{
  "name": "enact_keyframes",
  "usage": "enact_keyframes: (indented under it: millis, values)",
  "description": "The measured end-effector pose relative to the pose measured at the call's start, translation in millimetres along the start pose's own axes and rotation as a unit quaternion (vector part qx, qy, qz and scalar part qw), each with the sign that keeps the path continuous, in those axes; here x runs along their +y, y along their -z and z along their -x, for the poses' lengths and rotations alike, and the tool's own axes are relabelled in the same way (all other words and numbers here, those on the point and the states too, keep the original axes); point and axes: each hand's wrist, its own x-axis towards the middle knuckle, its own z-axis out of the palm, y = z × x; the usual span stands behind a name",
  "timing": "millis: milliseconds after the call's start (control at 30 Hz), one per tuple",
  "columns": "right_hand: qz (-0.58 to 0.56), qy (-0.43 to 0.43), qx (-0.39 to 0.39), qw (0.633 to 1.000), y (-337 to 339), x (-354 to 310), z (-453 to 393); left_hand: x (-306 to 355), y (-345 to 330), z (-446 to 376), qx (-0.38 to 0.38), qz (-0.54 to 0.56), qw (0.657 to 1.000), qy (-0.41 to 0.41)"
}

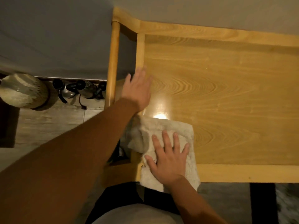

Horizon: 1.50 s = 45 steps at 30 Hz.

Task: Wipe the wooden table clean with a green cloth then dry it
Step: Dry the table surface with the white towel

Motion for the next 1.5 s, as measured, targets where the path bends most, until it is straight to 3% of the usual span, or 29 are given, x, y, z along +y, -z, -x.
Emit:
enact_keyframes:
  millis: [100,200,400,733,900,1033,1200,1367,1500]
  values:
    - [-0.001,-0.065,0.022,0.998,10.5,37.1,-19.3,29.4,-14.8,2.9,0.003,0.077,0.996,0.038]
    - [0.011,-0.045,0.020,0.999,20.8,57.3,-42.2,30.8,-23.1,4.7,0.068,0.070,0.995,0.033]
    - [0.001,-0.033,0.028,0.999,51.5,73.5,-130.3,29.8,-25.7,-1.7,0.042,0.052,0.997,0.037]
    - [-0.013,-0.038,0.102,0.994,129.5,96.3,-332.6,29.2,-34.5,-5.5,0.105,0.084,0.990,0.039]
    - [-0.010,-0.039,0.125,0.991,148.9,104.3,-385.9,29.1,-38.8,-3.7,0.108,0.057,0.992,0.044]
    - [-0.005,-0.033,0.124,0.992,148.6,100.4,-371.2,30.4,-34.3,-3.9,0.085,0.058,0.994,0.047]
    - [-0.002,-0.013,0.123,0.992,117.4,98.1,-305.1,28.0,-37.2,-1.5,0.124,0.038,0.991,0.035]
    - [-0.018,-0.012,0.108,0.994,67.9,95.3,-175.8,28.9,-36.6,-6.8,0.064,0.081,0.993,0.052]
    - [-0.008,0.006,0.088,0.996,21.2,98.1,-46.4,34.3,-33.8,-2.2,0.063,0.034,0.995,0.064]
